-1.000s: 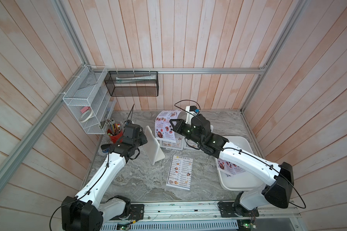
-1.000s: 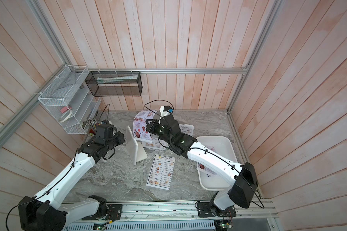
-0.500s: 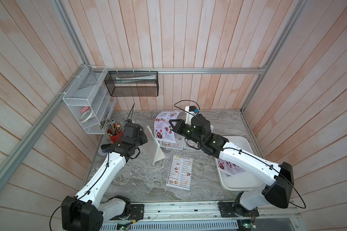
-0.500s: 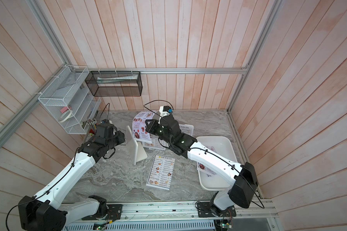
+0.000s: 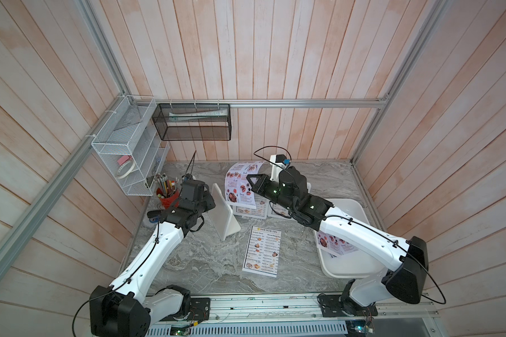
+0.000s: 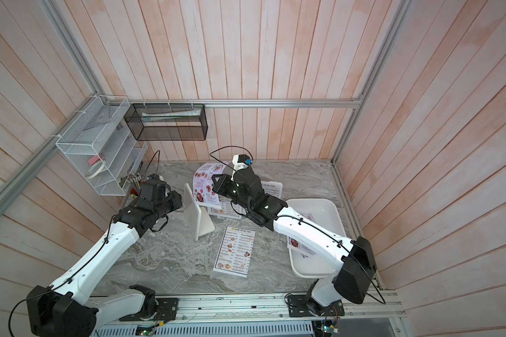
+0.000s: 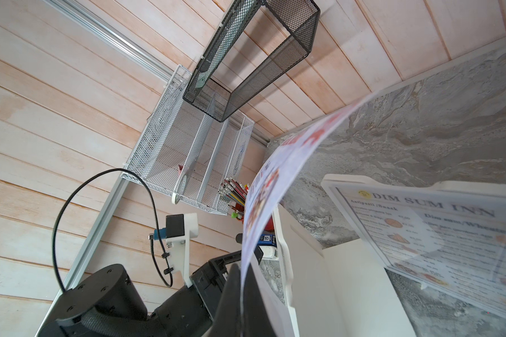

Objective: Replace the menus in the menu holders
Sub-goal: Insert the menu into the menu holder.

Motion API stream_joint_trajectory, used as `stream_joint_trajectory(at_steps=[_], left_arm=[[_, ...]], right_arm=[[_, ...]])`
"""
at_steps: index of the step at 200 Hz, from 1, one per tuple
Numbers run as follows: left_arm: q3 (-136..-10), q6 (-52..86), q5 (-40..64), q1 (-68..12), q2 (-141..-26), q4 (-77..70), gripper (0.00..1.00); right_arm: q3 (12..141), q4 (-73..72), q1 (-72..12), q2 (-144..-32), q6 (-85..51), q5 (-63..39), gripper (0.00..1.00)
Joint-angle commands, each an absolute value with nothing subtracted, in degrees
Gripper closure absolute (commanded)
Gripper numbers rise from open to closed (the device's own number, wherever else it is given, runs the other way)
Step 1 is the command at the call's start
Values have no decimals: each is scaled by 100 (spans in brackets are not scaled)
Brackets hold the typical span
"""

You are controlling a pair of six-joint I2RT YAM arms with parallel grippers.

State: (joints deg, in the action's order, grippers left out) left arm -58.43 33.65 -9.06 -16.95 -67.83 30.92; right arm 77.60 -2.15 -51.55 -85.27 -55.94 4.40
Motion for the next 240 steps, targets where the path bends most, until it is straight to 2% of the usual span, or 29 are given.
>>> stream_joint_trajectory(at_steps=[1,240], left_arm=[[-5995,3305,-978,-1714,-6741,3208,56],[-5933,3362,-923,-1736,-6742,3173,56]], right_arm=[[7678,-314,-5124,-8569,-5634,395,100],[7637,-371,-5062,-8502,-5642,350,100]])
